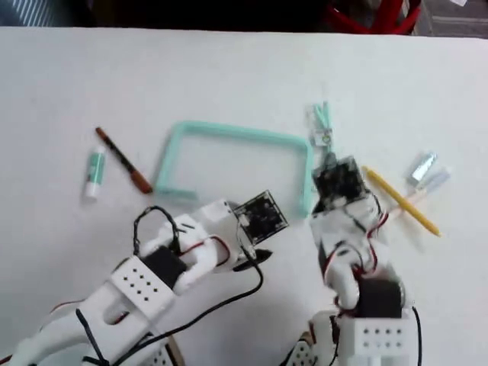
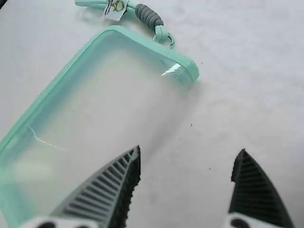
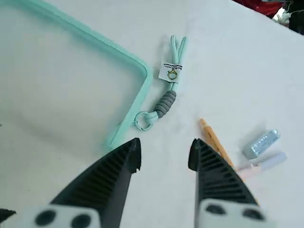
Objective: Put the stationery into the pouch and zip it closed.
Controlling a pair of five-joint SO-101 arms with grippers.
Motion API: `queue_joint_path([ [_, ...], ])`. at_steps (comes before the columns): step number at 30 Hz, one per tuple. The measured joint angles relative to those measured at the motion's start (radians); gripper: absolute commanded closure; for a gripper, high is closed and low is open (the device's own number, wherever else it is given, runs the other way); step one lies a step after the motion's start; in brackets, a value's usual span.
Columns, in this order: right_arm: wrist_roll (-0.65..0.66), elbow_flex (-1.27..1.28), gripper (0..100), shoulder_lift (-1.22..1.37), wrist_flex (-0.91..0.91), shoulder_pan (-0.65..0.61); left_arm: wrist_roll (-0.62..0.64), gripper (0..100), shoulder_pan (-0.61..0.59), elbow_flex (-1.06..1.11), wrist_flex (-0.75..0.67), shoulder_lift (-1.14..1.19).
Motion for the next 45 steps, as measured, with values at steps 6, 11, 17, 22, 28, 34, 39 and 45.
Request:
queue_joint_path([
  [6, -0.245, -0.33, 82.4, 0.559, 0.0, 0.0, 0.0, 69, 0.0, 0.0, 0.0, 0.0],
  [11, -0.479, -0.591, 82.5, 1.017, 0.0, 0.002, 0.0, 69, 0.0, 0.0, -0.002, 0.0],
  [17, -0.66, -0.798, 82.5, 1.382, -0.002, 0.002, 0.0, 69, 0.0, 0.0, -0.002, 0.0],
  [22, -0.684, -0.895, 82.6, 1.531, -0.002, 0.052, 0.0, 69, 0.0, 0.0, -0.002, 0.0],
  [28, -0.684, -0.987, 82.6, 1.659, -0.002, 0.071, 0.0, 69, 0.0, 0.0, -0.037, 0.0],
  [34, -0.687, -1.119, 83.8, 1.806, 0.0, 0.077, 0.0, 69, 0.0, 0.0, -0.038, 0.0],
  [39, -0.689, -1.185, 95.0, 1.867, 0.015, 0.092, 0.0, 69, 0.0, 0.0, -0.038, 0.0],
  [45, -0.686, -1.25, 98.1, 1.877, 0.132, 0.087, -0.089, 69, 0.028, 0.026, -0.038, 0.002],
])
